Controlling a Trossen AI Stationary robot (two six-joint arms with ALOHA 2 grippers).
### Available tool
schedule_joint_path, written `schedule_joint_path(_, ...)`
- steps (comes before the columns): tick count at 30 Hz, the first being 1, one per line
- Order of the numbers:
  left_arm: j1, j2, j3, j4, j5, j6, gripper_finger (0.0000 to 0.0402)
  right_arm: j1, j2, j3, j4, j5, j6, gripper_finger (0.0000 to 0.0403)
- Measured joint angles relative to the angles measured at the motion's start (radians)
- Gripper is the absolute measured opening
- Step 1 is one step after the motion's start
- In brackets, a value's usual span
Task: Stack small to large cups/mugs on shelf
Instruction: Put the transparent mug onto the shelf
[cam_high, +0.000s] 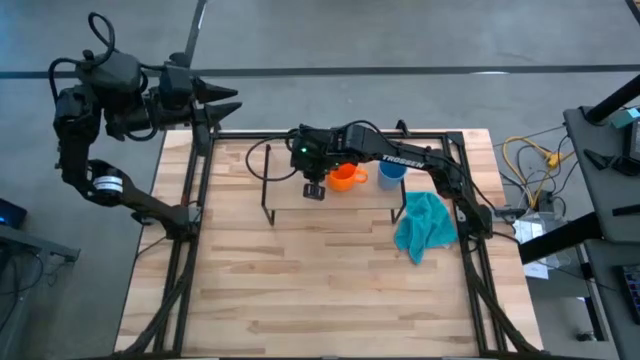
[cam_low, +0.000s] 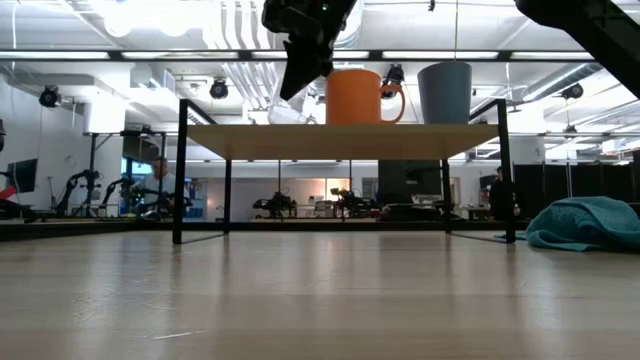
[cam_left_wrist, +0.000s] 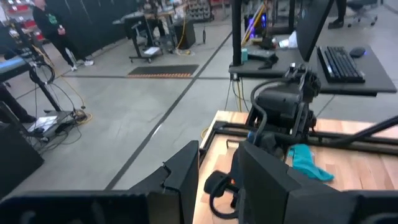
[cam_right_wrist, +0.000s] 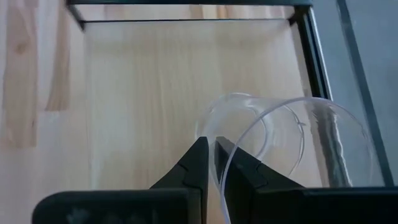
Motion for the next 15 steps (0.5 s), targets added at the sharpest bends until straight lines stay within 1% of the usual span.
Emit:
schedule_joint_path(4,0.000,0.000,0.001,0.040,0.000,0.000,0.0101,-0.001,0.000,0.000,-0.004,-0.001,0.021,0.0029)
schedule_joint_path(11,0.000,0.000,0.000,0.045,0.000,0.000,0.0101,0.003,0.000,0.000,-0.006,-0.012,0.040,0.0029)
schedule_joint_path(15,0.000,0.000,0.000,0.044,0.000,-0.001,0.0101,-0.006,0.000,0.000,-0.006,-0.096,0.125,0.0029)
